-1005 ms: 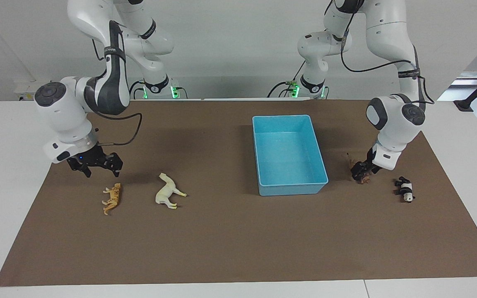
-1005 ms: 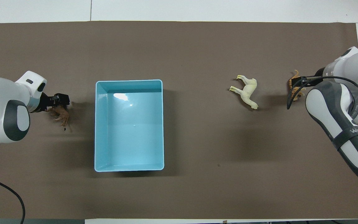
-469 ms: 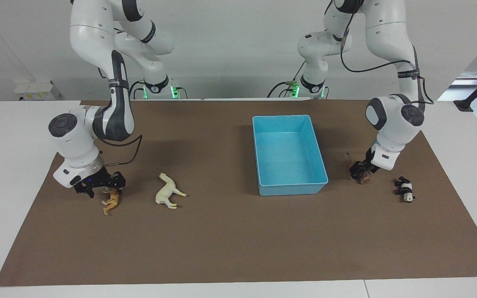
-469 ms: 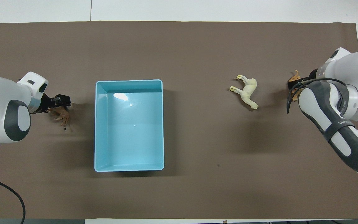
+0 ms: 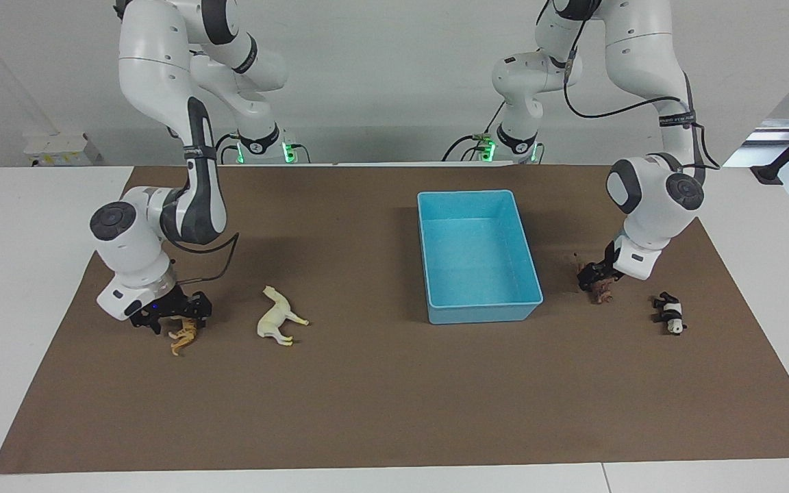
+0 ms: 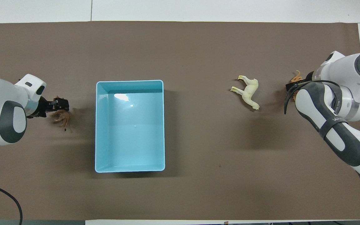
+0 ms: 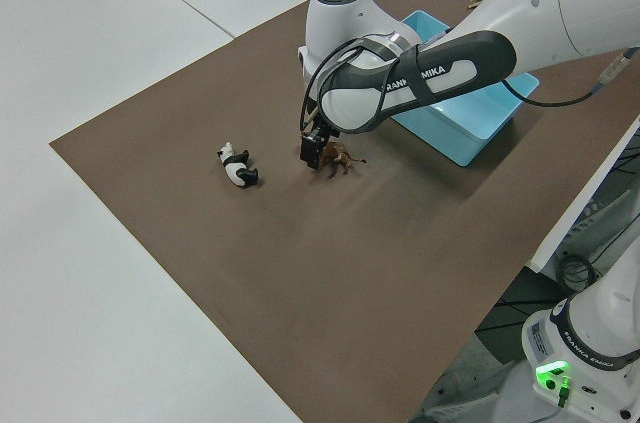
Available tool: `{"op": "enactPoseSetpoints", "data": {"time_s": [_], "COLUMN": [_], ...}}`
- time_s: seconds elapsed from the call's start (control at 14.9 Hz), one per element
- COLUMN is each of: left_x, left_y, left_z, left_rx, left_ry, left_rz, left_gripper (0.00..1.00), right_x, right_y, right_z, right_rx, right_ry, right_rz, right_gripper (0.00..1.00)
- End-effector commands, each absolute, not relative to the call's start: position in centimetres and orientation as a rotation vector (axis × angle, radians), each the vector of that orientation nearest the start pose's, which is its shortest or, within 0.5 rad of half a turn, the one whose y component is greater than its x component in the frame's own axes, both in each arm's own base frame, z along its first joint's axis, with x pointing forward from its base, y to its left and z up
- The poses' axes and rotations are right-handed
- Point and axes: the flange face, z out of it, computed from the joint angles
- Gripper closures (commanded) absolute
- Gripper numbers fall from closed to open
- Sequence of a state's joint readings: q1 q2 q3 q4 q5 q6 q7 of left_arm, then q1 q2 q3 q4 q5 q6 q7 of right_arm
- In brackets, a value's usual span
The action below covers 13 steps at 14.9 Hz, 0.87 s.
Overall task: Put all toys into storage box
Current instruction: 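Carry the deer with the left gripper while the right gripper grasps the tiger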
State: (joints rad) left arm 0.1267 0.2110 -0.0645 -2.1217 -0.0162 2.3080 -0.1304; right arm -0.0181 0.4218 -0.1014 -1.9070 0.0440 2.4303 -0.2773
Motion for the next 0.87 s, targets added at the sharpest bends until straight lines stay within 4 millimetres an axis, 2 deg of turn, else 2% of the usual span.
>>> {"op": "enactPoseSetpoints", "data": {"time_s": [0.0,0.13,0.33,0.47,0.6,0.67,0.74,0.8], "left_x": [55.5,55.7,55.0,54.9,55.0,55.1,55.1,55.1], "left_y": [3.3,3.1,3.1,3.1,2.9,2.7,2.3,2.1], "left_z": [31.5,31.6,30.7,30.4,30.2,30.1,29.9,29.9], "left_rx": [-3.132,-3.133,-3.134,-3.133,-3.132,-3.132,-3.133,-3.132], "left_ry": [-0.357,-0.355,-0.356,-0.368,-0.387,-0.392,-0.383,-0.395], "left_rz": [0.044,0.022,-0.019,-0.045,-0.05,-0.052,-0.047,-0.052], "left_gripper": [0.0,0.0,0.0,0.0,0.0,0.06,0.16,0.34], "right_x": [63.8,63.8,63.8,64.2,64.4,64.2,63.9,63.4], "right_y": [-7.5,-7.7,-7.8,-7.2,-7.3,-7.4,-7.4,-7.5], "right_z": [28.9,28.9,29.1,30.8,33.7,35.4,37.9,40.1], "right_rx": [-3.094,-3.061,-3.046,-3.035,-3.031,-3.038,-3.064,-3.084], "right_ry": [-0.111,-0.043,-0.019,-0.034,-0.061,-0.084,-0.127,-0.152], "right_rz": [-0.171,-0.184,-0.185,-0.147,-0.09,-0.059,-0.048,-0.042], "right_gripper": [1.0,1.0,1.0,1.0,1.0,1.0,1.0,1.0]}}
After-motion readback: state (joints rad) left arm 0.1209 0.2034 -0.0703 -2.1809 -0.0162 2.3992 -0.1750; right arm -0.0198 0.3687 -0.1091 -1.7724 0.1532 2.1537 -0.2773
